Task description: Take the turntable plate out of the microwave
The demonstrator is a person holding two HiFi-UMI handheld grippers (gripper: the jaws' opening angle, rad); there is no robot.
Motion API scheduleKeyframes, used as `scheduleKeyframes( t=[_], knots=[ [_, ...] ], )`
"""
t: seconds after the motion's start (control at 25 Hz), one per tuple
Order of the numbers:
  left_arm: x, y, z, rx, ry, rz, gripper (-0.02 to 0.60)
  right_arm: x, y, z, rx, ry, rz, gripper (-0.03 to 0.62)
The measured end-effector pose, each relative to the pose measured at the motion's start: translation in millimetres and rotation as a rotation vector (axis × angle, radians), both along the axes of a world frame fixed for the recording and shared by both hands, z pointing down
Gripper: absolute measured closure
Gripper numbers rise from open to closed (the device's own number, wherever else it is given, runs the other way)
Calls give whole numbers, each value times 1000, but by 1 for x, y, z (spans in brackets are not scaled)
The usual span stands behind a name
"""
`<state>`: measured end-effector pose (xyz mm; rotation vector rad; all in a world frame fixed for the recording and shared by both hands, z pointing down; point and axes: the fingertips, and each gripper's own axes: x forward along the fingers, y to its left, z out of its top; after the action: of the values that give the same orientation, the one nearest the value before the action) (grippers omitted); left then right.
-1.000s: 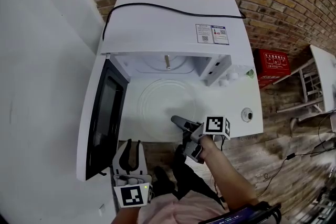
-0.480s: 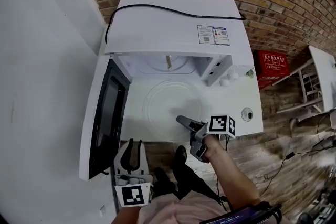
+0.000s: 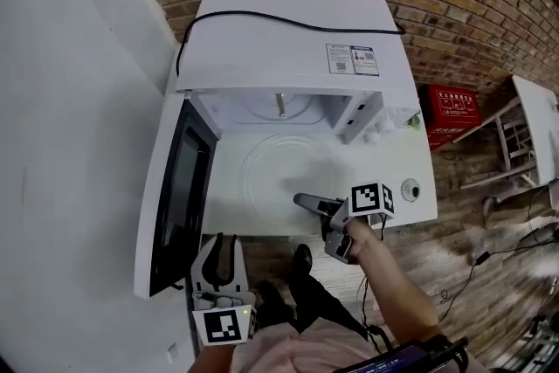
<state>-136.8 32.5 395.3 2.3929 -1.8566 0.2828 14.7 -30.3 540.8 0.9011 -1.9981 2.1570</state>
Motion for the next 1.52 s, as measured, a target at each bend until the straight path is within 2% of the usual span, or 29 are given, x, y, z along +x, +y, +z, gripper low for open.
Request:
scheduleKeyframes(
  t=[0.12,0.24,0.4,0.52,0.56,0.76,0.92,1.04,1.24,1.4,1.52],
  knots=[
    [-3,3,0,-1,0,-11,494,3,-1,1,27,81,3,227],
    [-5,4,-1,10,-7,-13,494,4,0,2,10,88,43,227],
    [-8,6,0,-3,-4,-24,494,-2,7,-2,-65,-41,41,224],
    [-9,7,1,-2,0,-23,494,-8,14,-8,-176,-191,66,185],
    [-9,7,1,-3,1,-21,494,-8,14,-9,-196,-220,77,200],
    [-7,10,0,-7,3,-10,494,-11,20,-10,-223,-281,54,199],
    [-9,10,2,-13,3,-7,502,-11,25,-6,-257,-346,57,263],
    [-7,11,3,-13,6,0,505,-12,29,-5,-228,-320,36,276],
    [3,10,15,-28,24,30,505,-10,33,0,-83,-180,-23,320],
    [13,12,27,-54,40,50,505,-8,30,0,-25,-213,39,330],
    [24,14,40,-72,51,85,505,-6,30,1,-19,-225,69,347]
  ],
)
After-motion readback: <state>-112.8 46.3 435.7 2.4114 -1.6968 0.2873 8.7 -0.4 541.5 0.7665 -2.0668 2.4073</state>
